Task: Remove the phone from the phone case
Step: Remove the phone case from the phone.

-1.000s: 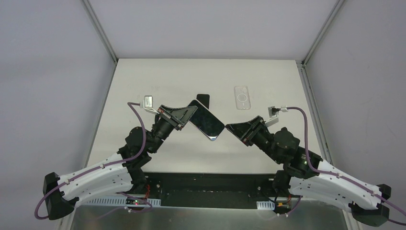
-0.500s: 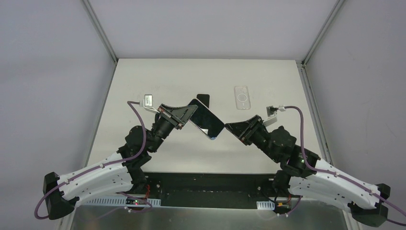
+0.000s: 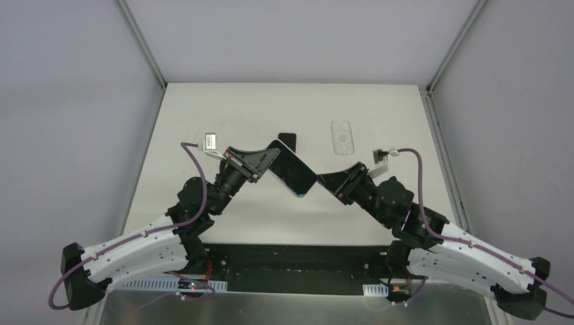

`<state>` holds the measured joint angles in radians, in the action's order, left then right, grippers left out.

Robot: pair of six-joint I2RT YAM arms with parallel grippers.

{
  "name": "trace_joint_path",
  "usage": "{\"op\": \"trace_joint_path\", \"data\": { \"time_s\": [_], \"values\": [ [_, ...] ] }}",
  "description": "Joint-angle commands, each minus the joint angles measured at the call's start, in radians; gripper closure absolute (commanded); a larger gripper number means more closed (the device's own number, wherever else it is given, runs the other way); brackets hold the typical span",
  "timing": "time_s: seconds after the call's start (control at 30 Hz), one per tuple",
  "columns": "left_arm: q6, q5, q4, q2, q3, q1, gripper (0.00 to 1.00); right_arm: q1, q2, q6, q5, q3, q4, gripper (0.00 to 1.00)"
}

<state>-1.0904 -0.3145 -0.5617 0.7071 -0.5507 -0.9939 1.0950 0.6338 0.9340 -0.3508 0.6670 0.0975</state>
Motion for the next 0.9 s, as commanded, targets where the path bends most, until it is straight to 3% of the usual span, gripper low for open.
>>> {"op": "trace_joint_path", "data": {
  "time_s": [0.0, 0.2, 0.6, 0.87],
  "values": [
    [-0.106, 0.063, -0.175, -0.006, -0.056, -0.016, 1.0, -0.003, 0.042, -0.008, 0.077, -0.002, -0.057, 0.65],
    [-0.096, 0.041, -0.175, -0.01, -0.047, -0.015, 1.0, -0.008, 0.044, -0.033, 0.137, 0.011, -0.045, 0.62],
    [-0.057, -0.031, -0.173, -0.054, -0.003, -0.015, 1.0, -0.007, -0.196, -0.12, 0.099, 0.027, 0.194, 0.54],
    [-0.062, -0.017, -0.173, -0.025, -0.024, -0.016, 1.0, -0.008, -0.202, -0.064, 0.203, -0.024, 0.035, 0.49]
  ]
}}
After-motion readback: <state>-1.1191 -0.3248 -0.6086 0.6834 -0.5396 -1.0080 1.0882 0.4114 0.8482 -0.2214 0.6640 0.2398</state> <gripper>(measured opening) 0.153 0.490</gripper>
